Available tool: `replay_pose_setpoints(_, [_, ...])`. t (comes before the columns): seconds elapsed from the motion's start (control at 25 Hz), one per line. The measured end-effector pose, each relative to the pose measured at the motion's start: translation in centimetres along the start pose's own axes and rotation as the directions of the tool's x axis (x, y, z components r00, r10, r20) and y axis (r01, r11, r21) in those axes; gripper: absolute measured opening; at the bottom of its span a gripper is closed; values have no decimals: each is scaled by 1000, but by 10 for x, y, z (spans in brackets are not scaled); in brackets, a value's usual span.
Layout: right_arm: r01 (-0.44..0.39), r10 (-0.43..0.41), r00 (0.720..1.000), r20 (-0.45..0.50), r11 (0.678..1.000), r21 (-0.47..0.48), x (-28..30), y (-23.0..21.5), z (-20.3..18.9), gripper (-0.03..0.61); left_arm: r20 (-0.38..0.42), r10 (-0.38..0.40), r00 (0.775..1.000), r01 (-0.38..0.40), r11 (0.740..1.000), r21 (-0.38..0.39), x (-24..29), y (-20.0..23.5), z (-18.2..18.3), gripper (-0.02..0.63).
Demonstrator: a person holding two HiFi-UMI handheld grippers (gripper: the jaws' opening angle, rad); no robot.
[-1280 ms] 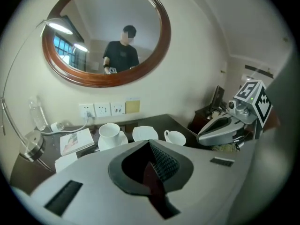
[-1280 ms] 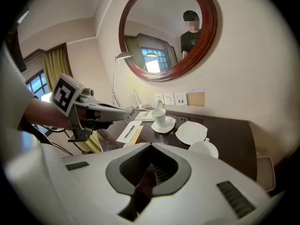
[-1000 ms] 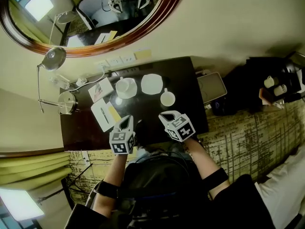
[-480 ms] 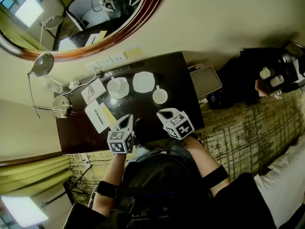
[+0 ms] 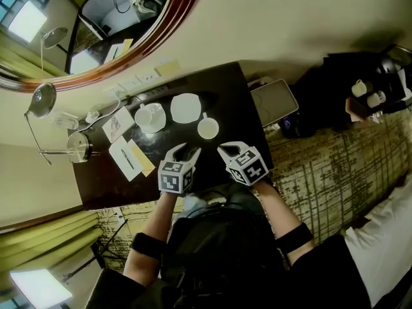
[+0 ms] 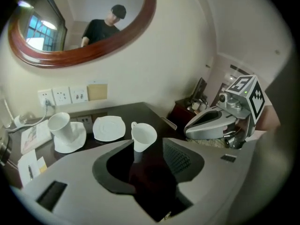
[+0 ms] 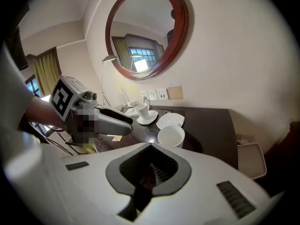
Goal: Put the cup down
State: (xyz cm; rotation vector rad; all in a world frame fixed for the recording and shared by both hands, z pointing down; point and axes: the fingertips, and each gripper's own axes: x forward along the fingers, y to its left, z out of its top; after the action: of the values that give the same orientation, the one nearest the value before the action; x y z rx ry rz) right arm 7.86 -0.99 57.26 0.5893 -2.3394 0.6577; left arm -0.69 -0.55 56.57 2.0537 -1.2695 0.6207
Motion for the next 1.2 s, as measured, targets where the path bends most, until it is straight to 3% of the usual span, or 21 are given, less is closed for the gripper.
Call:
replay_pose_setpoints(0.2, [-13,13,1000,-21,1000,-4,0,-11,5,2,-143,-37,989,46,997,60,48,-11,12,409])
replay_pose_setpoints(0.44, [-23,24,998,-60,1000,2,5,-30,-4,2,-274,-36,961,75,988,135,102,-16,17,527])
replay_pose_setpoints(0.88, [-20,25,995,-95,998,53,7,-64,-25,2,-407,58,911,32,977,211,144,-1,4,532])
replay_pose_setpoints(1.2, [-31,36,995,-95,998,63,8,-72,-27,2,-436,104,894,4,971,239,153,6,-4,511])
